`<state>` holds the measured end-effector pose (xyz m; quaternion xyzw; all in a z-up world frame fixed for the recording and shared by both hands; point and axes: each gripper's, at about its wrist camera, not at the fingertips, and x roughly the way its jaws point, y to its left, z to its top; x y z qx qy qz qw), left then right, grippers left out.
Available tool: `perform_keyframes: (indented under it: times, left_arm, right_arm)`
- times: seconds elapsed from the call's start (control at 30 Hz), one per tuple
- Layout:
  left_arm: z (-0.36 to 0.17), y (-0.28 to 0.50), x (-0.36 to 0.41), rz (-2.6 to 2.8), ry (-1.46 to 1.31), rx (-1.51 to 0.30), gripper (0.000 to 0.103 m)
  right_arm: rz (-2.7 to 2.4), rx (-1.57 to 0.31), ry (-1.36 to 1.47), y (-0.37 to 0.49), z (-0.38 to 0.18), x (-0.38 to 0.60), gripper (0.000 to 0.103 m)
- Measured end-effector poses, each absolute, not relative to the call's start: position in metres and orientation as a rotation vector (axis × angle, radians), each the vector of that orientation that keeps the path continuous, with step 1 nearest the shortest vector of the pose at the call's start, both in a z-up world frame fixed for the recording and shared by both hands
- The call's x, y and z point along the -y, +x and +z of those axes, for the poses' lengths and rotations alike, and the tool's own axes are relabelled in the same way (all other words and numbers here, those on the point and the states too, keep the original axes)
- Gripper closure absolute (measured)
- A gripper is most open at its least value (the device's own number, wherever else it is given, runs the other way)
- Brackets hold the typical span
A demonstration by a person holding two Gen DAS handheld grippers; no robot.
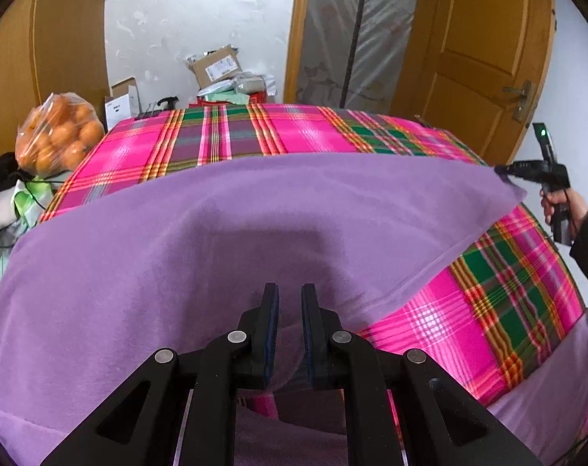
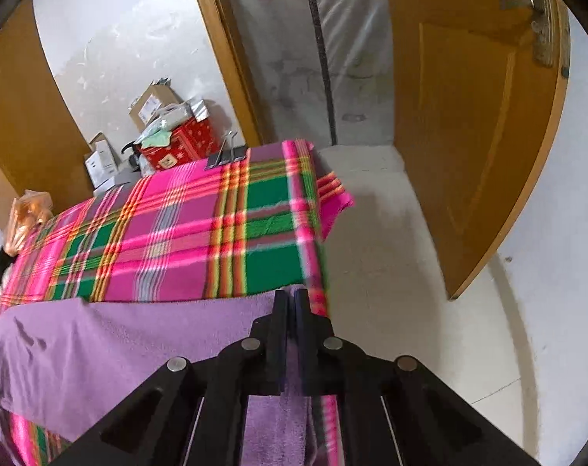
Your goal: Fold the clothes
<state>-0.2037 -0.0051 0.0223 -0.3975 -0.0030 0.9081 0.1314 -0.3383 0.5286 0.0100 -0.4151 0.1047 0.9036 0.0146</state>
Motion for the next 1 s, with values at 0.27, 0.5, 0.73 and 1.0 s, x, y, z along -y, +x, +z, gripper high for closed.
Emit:
perform_keyframes:
  times: [0.27, 0.5, 0.73, 1.0]
  left_arm:
    - [0.024, -0.201, 0.007, 2.673, -1.108, -0.009, 0.091]
    - [0.02, -0.209, 0.023, 2.723, -1.151, 0.077, 0.091]
    - [0.011, -0.212, 0.014, 2.66, -1.229, 0.022, 0.091]
    - [0.012, -0.205, 0.017, 2.662, -1.215, 0.051, 0.091]
  right_arm:
    - [2.746, -0.261, -1.332, -0.358, 0.007, -0.521, 0.097]
    - [2.765, -0.241, -1.244, -0.318, 0.028, -0.52, 0.091]
    - [2.737, 0.018, -1.43, -0.282, 0.011, -0.489, 0.092]
    - [2.633, -0.031, -1.397, -0.263, 0.028, -0.496, 0.08]
